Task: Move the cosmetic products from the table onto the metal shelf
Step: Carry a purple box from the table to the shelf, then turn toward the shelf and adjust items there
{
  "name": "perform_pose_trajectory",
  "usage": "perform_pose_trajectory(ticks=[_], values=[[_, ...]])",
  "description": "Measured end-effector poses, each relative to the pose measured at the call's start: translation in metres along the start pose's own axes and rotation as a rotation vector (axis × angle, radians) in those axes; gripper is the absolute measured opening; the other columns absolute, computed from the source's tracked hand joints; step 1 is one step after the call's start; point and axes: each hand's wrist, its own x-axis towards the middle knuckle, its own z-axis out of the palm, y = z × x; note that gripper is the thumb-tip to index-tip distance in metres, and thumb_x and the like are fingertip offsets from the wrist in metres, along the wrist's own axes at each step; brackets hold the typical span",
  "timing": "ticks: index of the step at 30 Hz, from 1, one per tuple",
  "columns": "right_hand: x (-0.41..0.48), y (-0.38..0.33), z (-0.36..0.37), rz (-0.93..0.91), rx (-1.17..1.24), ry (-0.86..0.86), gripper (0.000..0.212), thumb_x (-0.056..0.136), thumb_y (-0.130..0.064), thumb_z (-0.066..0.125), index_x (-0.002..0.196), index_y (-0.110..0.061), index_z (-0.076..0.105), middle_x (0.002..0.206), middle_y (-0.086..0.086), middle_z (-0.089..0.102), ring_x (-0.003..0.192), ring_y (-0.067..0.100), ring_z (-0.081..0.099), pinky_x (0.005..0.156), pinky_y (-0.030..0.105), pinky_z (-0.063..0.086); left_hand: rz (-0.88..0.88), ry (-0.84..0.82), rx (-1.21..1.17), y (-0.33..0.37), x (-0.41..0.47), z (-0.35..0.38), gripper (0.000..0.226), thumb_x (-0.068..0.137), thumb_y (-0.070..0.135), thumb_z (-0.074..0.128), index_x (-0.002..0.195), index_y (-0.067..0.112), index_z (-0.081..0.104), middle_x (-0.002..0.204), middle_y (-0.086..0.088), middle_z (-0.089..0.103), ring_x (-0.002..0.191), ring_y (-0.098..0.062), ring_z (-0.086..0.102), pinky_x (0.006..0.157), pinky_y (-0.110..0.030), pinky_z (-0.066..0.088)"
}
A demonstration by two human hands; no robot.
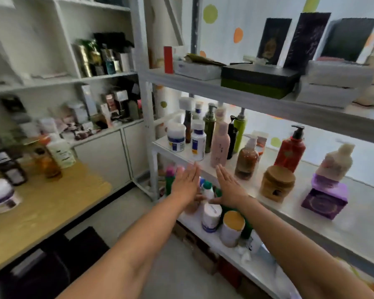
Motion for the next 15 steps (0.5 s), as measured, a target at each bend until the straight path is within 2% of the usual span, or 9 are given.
perform_pose_trajectory(ticks=[3, 7, 12, 15], values=[[0.031, -0.076, 0.035, -0.156, 0.007, -0.06, 0.119, 0.074, -0.045, 0.073, 0.149, -0.014, -0.014, 0.159, 0.004, -0.014, 0.147, 0.02, -0.008, 0.121, 0.038, 0.002, -0.155, 0.004, 0.002, -0.076, -0.042, 0.009, 0.102, 0.09, 0.061, 0.047, 0.15, 0.009, -0.017, 0.159, -0.009, -0.021, 0.146, -0.025, -0.02, 0.114, -0.045, -0.016], [0.071, -0.176, 0.077, -0.398, 0.006, -0.151, 0.119, 0.076, -0.05, 0.071, 0.149, -0.01, -0.014, 0.158, 0.007, -0.015, 0.146, 0.019, -0.01, 0.117, 0.028, -0.003, -0.409, -0.01, -0.007, -0.171, -0.103, 0.024, 0.102, 0.089, 0.064, 0.043, 0.15, 0.009, -0.017, 0.159, -0.007, -0.021, 0.147, -0.024, -0.016, 0.116, -0.045, -0.011], [0.111, -0.298, 0.126, -0.629, -0.051, -0.244, 0.122, 0.075, -0.054, 0.069, 0.148, -0.01, -0.017, 0.158, 0.005, -0.017, 0.147, 0.02, -0.006, 0.119, 0.033, 0.007, -0.709, -0.059, -0.051, -0.267, -0.176, 0.04, 0.097, 0.092, 0.061, 0.04, 0.149, 0.009, -0.018, 0.159, -0.007, -0.021, 0.146, -0.024, -0.019, 0.117, -0.046, -0.008], [0.132, -0.367, 0.151, -0.738, -0.058, -0.318, 0.12, 0.076, -0.05, 0.07, 0.148, -0.01, -0.017, 0.158, 0.006, -0.015, 0.147, 0.021, -0.005, 0.119, 0.035, 0.007, -0.856, -0.049, -0.074, -0.319, -0.21, 0.049, 0.098, 0.092, 0.06, 0.043, 0.15, 0.009, -0.017, 0.159, -0.007, -0.02, 0.147, -0.023, -0.016, 0.118, -0.045, -0.005]])
